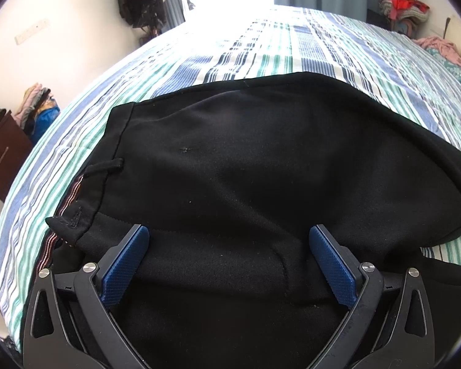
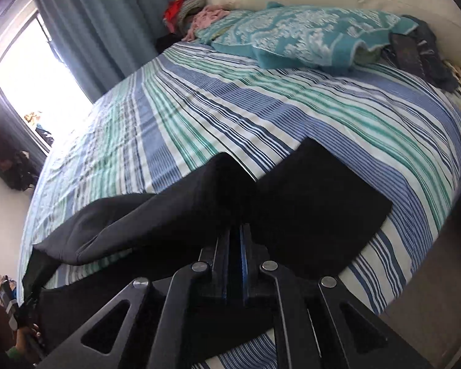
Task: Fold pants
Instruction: 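Grasp the trouser leg ends with the right gripper and lift them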
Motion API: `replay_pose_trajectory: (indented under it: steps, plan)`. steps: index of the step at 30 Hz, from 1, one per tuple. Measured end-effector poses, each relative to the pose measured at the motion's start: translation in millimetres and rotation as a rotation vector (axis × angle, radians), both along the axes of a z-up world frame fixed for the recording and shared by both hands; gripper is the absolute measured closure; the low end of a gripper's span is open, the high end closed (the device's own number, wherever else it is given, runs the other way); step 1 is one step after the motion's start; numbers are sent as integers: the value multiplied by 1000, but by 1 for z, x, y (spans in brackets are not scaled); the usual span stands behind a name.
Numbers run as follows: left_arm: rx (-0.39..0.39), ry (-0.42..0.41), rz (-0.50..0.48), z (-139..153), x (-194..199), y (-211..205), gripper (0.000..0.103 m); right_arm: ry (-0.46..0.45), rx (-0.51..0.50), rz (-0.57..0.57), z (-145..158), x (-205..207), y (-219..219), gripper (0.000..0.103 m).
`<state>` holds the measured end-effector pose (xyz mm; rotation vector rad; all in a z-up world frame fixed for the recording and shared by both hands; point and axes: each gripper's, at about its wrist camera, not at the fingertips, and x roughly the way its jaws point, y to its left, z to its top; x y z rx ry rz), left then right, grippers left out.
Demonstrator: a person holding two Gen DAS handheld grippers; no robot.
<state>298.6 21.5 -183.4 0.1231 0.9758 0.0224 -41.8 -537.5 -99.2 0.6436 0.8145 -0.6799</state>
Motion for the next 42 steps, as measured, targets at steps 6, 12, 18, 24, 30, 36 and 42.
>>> replay_pose_trajectory:
  steps: [6,12,18,24,30,36,42]
  plan:
    - [-135,12,-21,39,-41,18,1,-10,-206,-111,28,-36,45,19]
    - [-166,-63,-41,41,-113,23,1,-154,-191,204,44,-3,101,19]
    - [-148,-22,-61,9,-122,26,0,-146,4,523,4,50,164,19]
    - [-136,-48,-68,6,-125,22,0,-103,99,513,-25,62,161,19]
    - [-131,-68,-68,5,-128,20,0,-135,222,350,-39,44,125,19]
    - [-131,-78,-69,3,-126,23,0,-226,284,40,-48,12,62,19]
    - [-125,-15,-65,7,-122,22,0,-303,311,-82,-53,10,36,46]
